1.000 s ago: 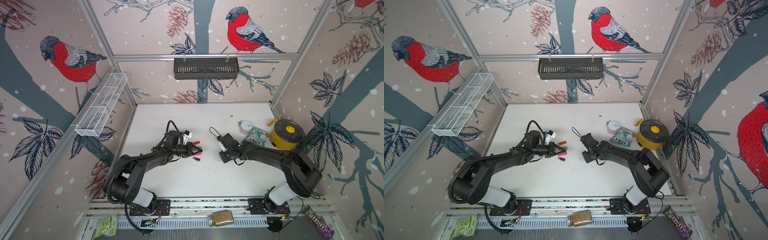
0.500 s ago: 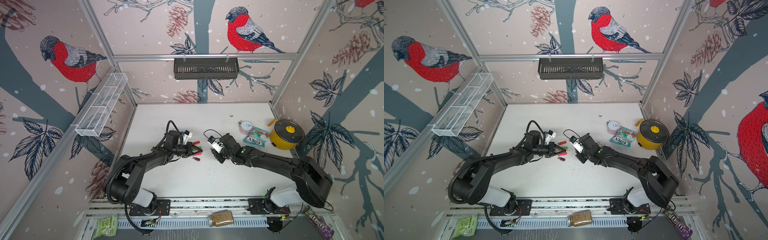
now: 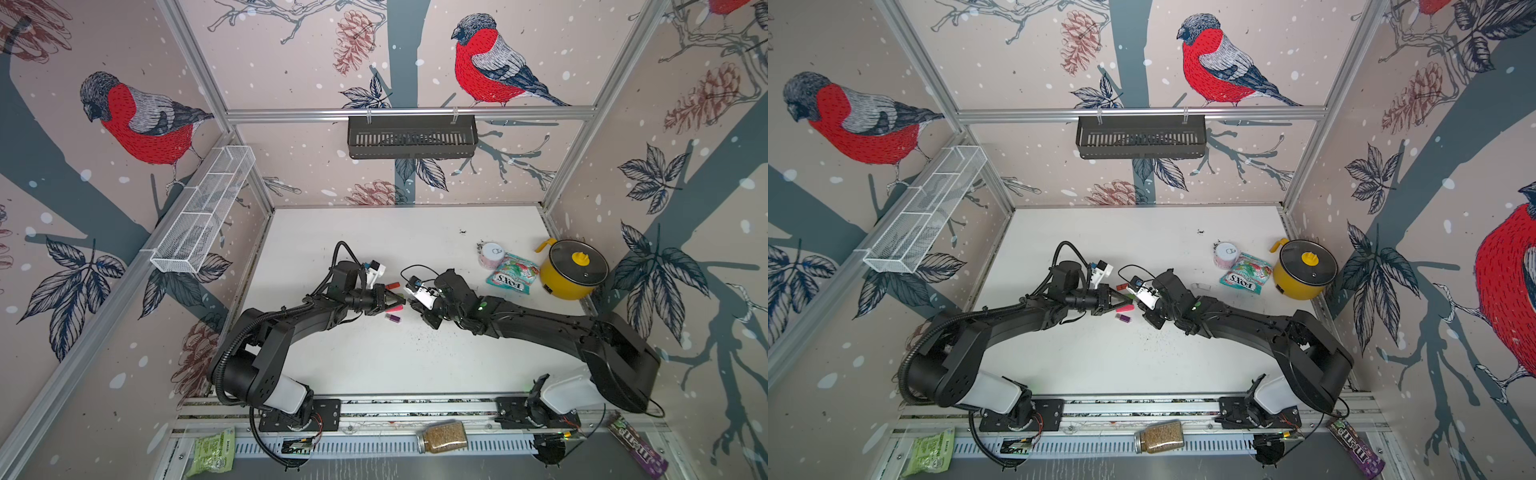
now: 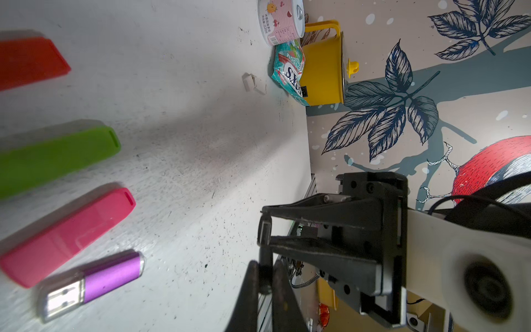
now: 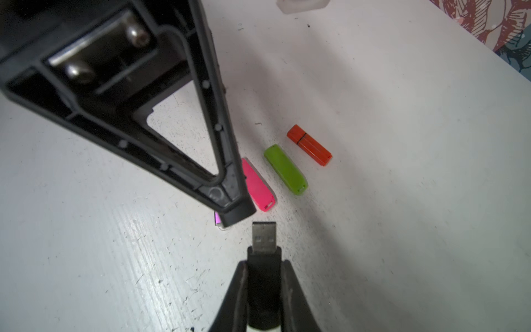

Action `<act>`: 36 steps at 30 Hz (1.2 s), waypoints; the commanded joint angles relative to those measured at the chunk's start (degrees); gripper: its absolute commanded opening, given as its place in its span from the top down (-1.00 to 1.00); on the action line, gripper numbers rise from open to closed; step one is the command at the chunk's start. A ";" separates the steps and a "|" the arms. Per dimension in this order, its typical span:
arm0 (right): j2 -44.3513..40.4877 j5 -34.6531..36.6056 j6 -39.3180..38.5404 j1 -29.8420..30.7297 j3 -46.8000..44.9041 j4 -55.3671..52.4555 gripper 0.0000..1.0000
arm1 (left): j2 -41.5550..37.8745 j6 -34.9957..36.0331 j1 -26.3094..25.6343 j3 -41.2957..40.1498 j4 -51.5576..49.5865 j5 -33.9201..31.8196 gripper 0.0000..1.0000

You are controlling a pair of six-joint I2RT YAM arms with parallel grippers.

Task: Close the usb drive cover
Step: Close the cover of the USB drive.

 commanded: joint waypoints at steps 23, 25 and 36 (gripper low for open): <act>-1.74 -2.67 1.23 1.73 -1.53 5.17 0.69 | 0.47 -1.42 -0.05 -0.65 3.84 0.53 0.92; -1.57 -2.93 0.70 1.98 -1.47 5.45 0.69 | 0.53 -1.42 -0.04 -0.47 3.84 0.70 0.92; -0.49 -2.31 -3.57 2.12 0.15 7.81 0.71 | 0.64 0.35 -0.05 -0.02 1.21 2.89 0.91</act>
